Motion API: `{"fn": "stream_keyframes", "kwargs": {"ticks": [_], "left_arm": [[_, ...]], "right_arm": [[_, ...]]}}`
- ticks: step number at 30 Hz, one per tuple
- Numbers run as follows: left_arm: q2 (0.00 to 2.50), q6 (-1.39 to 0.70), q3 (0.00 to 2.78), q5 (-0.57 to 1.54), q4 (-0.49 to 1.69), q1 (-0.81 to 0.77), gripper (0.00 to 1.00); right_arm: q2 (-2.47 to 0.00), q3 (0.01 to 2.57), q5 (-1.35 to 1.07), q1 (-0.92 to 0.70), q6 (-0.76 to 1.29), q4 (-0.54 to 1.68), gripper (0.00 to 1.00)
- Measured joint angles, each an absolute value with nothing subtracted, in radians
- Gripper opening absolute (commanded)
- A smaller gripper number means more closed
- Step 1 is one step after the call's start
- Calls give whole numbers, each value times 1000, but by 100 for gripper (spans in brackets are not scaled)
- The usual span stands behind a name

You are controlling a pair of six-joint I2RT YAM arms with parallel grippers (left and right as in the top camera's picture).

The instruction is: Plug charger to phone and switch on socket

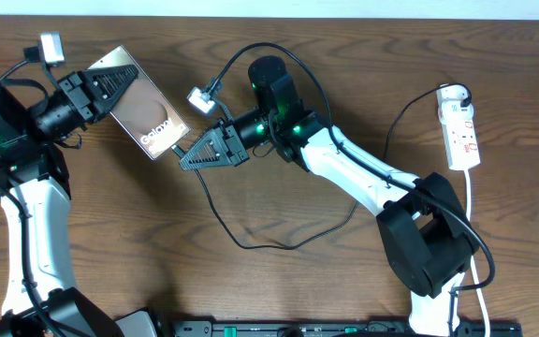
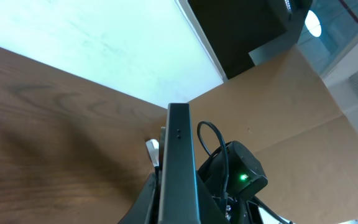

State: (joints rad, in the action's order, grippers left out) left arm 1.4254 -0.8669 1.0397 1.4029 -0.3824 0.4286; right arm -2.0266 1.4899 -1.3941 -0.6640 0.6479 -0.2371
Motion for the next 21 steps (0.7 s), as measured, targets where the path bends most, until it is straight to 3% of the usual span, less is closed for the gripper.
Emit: {"fn": "stream_keyframes", "kwargs": {"ticks": [21], "left_arm": [[1425,-867,1044,1419,-388,411,8]], "right_arm": [[-2027,1478,-1419,-664,738,-373,1]]}}
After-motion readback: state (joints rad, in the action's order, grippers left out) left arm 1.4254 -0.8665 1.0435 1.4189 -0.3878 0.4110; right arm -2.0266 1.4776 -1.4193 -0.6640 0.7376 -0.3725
